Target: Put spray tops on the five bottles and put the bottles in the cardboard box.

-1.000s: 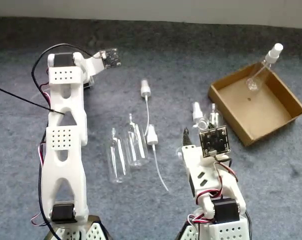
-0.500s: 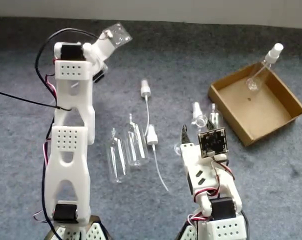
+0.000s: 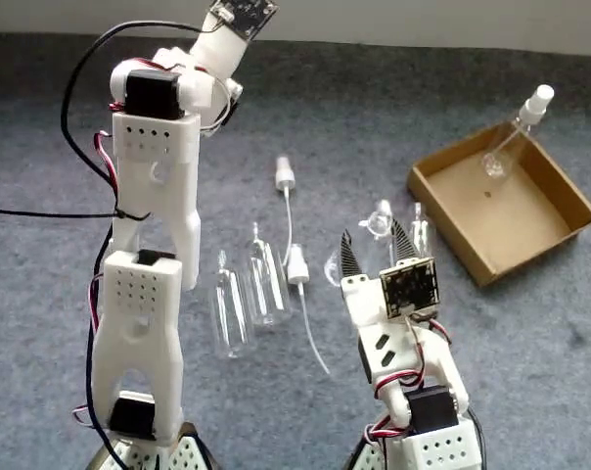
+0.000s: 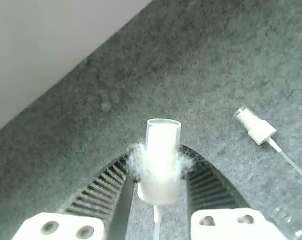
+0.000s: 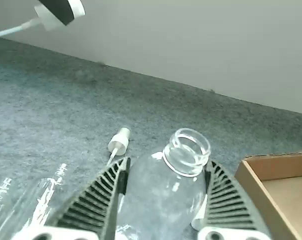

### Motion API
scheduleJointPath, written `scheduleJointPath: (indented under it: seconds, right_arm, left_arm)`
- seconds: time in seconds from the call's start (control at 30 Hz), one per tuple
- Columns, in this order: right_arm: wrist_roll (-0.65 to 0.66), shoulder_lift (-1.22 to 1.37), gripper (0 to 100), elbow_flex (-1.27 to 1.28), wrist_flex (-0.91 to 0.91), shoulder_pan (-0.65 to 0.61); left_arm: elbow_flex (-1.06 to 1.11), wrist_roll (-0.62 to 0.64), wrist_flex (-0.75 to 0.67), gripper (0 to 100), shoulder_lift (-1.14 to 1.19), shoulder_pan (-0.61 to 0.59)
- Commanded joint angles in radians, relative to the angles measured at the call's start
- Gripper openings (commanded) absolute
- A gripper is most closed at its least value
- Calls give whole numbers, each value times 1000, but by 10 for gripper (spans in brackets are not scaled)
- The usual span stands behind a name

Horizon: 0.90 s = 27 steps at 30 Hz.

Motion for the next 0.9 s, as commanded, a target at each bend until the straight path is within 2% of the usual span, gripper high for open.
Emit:
scheduleJointPath:
  seconds: [0.0,0.1,0.3,0.47,0.6,0.77,0.87]
  right_arm:
    - [2,-18,138,53,-30,-21]
    - [14,-18,138,77,-96,-38]
    - [189,-18,138,162,-140,-84]
    - [287,-18,138,162,-139,-99]
    - [299,-18,138,162,-82,-102]
    - [296,-18,138,162,-27,-102]
    - [295,-18,138,162,-24,-97]
  left_arm:
    - [131,15,6,5,-183,51]
    - [321,17,6,5,-337,91]
    - [633,12,0,5,-647,206]
    - [723,14,-28,5,-814,245]
    - [723,28,-80,5,-877,248]
    - [719,344,-97,5,-932,317]
    - [722,420,-97,6,-944,381]
